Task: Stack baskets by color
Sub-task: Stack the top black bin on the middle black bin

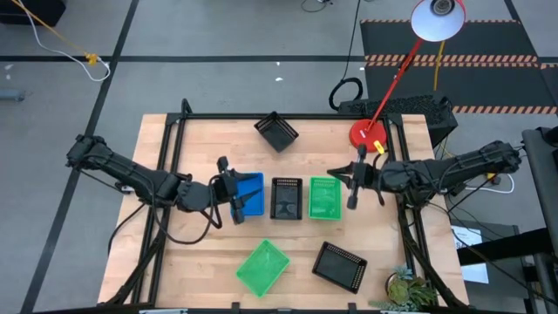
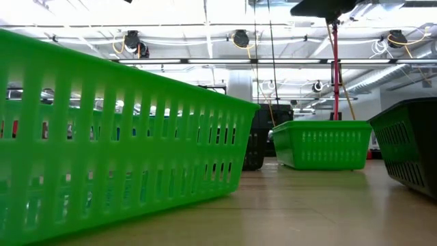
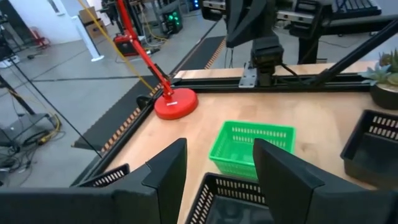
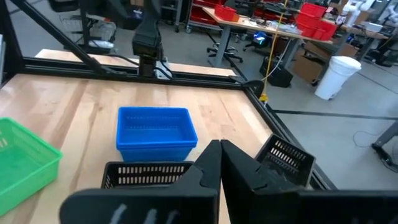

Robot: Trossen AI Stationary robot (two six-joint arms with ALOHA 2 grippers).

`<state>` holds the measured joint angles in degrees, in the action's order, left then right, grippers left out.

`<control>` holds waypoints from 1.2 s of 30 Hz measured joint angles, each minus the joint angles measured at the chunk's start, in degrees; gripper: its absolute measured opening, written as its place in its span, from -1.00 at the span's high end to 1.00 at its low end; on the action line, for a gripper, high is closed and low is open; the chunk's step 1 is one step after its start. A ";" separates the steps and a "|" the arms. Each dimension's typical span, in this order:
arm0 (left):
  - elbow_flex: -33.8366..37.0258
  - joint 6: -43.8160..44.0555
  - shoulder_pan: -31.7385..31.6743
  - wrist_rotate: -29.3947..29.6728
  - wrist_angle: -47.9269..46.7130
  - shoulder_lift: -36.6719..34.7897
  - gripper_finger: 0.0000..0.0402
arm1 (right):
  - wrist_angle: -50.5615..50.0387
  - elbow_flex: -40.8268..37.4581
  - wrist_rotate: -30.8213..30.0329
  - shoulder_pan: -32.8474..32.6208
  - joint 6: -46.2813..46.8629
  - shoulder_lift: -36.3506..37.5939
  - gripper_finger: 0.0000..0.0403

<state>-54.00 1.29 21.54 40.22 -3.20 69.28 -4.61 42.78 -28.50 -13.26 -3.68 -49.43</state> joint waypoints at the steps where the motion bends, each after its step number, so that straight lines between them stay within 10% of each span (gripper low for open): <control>1: 0.00 0.63 0.02 -0.05 -0.17 0.00 0.07 | 0.00 0.00 0.03 0.26 0.00 0.00 1.00; 17: 0.00 6.44 5.08 2.31 -2.69 0.02 0.07 | -5.21 8.97 5.36 7.71 -5.31 -11.54 1.00; 36: 0.00 7.46 6.09 2.90 -4.81 0.02 0.07 | -32.21 48.78 31.09 35.72 -19.96 -44.53 1.00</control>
<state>-54.00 8.75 27.64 43.11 -8.01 69.30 -36.81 91.56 2.59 22.46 -23.64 -93.96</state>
